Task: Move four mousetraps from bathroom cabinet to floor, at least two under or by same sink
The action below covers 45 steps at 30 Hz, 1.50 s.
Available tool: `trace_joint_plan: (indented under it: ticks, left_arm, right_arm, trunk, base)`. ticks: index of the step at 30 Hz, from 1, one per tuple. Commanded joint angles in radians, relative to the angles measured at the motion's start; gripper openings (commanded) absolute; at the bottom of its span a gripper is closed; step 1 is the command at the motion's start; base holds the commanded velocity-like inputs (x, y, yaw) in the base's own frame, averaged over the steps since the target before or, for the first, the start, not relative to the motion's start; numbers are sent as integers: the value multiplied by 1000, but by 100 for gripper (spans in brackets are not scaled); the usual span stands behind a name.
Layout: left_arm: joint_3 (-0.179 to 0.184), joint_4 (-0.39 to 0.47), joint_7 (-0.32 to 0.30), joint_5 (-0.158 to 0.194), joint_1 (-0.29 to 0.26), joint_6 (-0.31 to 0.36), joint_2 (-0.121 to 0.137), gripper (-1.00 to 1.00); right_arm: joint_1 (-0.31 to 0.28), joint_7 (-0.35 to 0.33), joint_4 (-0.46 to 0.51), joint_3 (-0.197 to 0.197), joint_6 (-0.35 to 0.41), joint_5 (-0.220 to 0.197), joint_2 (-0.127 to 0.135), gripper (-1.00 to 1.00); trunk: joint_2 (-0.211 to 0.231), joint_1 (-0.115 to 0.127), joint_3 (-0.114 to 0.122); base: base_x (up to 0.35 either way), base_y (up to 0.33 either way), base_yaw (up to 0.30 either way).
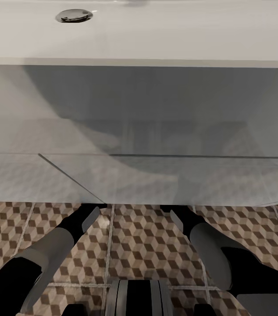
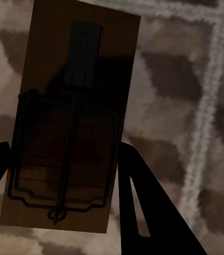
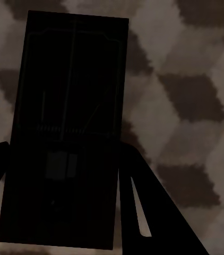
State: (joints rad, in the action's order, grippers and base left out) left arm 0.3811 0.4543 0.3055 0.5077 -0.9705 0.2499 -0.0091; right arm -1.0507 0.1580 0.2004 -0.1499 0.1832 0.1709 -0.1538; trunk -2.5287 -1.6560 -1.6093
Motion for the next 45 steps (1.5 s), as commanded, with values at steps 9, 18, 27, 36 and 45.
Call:
trace_joint_plan:
  ticks: [9, 18, 27, 36, 45]
  left_arm:
    - [8, 6, 7, 9, 0, 3, 1, -100]
    - [7, 17, 3, 11, 0, 5, 2, -100]
    - [7, 18, 3, 11, 0, 5, 3, -100]
    - [7, 18, 2, 11, 0, 5, 2, -100]
    - [7, 18, 3, 11, 0, 5, 1, -100]
  right_arm:
    - [-1, 0, 3, -8, 5, 7, 0, -100]
    - [-1, 0, 4, -8, 5, 7, 0, -100]
    - [-1, 0, 4, -7, 5, 7, 0, -100]
    - [-2, 0, 4, -7, 5, 7, 0, -100]
    - [-2, 0, 4, -7, 5, 7, 0, -100]
  trunk:
    - [0, 0, -1]
    - [0, 0, -1]
    - [-1, -2, -16]
    - [-2, -3, -31]
    - [-2, -3, -31]
  base:
    - [0, 0, 0]
    - [0, 0, 0]
    - [0, 0, 0]
    - [0, 0, 0]
    - [0, 0, 0]
